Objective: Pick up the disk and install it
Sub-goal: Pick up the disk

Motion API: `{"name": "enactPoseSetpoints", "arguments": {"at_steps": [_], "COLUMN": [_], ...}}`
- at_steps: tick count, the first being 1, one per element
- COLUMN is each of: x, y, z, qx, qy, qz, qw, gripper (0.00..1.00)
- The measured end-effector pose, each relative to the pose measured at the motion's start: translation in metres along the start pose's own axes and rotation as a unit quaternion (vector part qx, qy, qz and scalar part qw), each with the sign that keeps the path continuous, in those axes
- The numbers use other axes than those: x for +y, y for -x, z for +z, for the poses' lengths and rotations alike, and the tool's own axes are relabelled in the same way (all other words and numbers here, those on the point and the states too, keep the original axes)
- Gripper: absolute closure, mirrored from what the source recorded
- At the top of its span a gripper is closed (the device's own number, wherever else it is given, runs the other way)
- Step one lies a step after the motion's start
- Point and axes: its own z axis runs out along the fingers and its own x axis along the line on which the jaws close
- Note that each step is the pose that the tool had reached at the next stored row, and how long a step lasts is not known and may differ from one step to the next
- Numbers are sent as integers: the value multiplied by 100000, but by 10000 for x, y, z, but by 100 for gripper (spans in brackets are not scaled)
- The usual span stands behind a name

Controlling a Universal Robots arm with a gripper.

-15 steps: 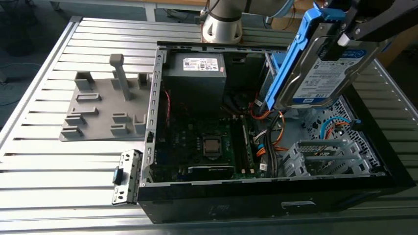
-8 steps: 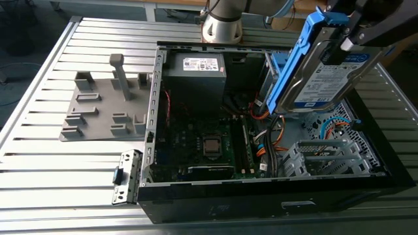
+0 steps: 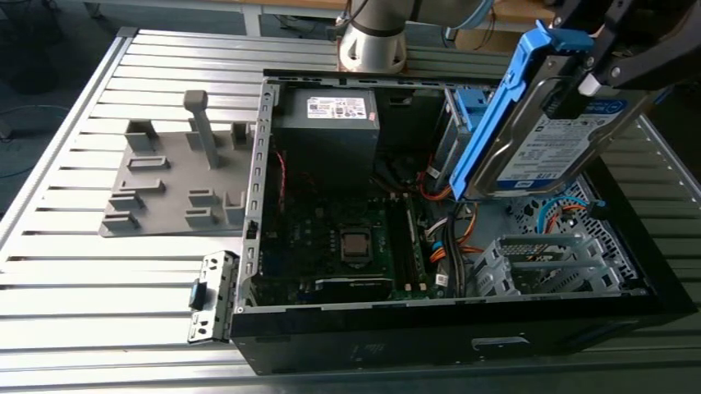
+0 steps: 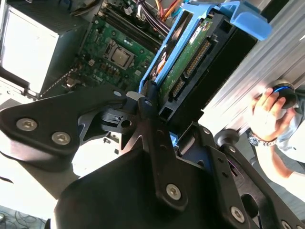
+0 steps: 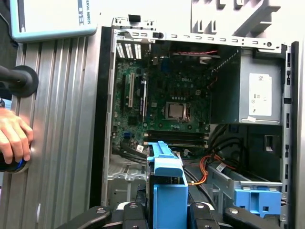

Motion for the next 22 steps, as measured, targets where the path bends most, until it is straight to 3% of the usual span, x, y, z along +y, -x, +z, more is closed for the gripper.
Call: {"name": "enactPoseSetpoints", "arguments": {"at_steps": [22], "x": [-3], "y": [-155], "z": [4], "qx": [241], "qy": [16], "qz": [16], "qw": [100000], "gripper": [64]}}
